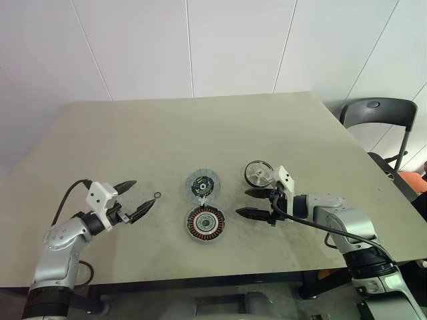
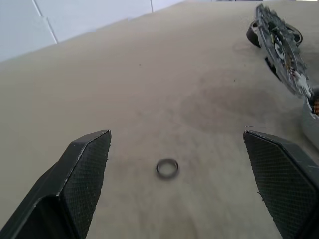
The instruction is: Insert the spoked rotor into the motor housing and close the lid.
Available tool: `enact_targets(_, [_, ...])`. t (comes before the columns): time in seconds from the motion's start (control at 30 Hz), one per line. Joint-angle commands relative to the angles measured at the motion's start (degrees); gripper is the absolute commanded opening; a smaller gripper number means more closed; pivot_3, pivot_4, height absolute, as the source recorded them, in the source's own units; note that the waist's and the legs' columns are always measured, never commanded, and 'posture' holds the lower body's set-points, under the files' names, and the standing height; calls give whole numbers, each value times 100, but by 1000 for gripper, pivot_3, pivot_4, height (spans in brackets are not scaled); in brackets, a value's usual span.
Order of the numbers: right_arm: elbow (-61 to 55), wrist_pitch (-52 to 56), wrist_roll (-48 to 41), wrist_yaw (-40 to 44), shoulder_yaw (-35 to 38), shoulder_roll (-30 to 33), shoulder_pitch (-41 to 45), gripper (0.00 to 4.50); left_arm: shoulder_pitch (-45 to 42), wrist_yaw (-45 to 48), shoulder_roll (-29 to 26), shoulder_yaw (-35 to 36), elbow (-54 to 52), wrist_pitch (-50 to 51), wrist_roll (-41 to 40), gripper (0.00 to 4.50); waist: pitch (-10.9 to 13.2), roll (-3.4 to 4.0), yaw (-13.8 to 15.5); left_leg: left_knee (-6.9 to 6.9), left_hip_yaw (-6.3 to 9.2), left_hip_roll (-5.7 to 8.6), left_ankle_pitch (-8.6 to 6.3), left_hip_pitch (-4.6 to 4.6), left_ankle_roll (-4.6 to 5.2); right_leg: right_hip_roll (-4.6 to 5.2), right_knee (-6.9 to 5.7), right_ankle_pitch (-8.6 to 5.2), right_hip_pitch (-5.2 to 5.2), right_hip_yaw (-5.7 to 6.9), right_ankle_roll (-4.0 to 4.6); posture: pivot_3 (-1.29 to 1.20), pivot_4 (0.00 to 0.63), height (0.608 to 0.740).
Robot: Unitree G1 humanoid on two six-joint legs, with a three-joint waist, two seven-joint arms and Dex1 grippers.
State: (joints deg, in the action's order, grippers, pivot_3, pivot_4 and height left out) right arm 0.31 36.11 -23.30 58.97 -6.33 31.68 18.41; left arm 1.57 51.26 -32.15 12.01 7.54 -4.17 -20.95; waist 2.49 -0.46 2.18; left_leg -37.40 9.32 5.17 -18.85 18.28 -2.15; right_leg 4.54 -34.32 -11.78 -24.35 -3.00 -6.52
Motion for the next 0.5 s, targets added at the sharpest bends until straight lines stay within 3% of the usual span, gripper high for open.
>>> enact_targets(0.03, [-62, -47, -55, 64, 28, 18, 116, 4460, 237, -173, 35, 214, -244, -33, -73, 4500, -1, 1, 1, 0, 0, 0, 0, -1, 0, 0, 0, 0, 1, 0, 0, 0, 0, 740])
enact_targets(0.3, [15, -74, -17, 110, -21, -1, 201, 4460, 136, -817, 379, 205, 78, -101, 137, 4500, -3, 3, 5, -11, -2, 1, 1, -5, -1, 0, -1, 5, 12, 1, 6, 0, 0, 740])
enact_targets(0.5, [-55, -59, -29, 73, -10, -1, 119, 4460, -64, -766, 401, -43, 74, 99, 171, 4500, -4, 4, 17, -11, -6, 2, 1, -7, -1, -1, -1, 9, 12, 1, 4, 0, 0, 740])
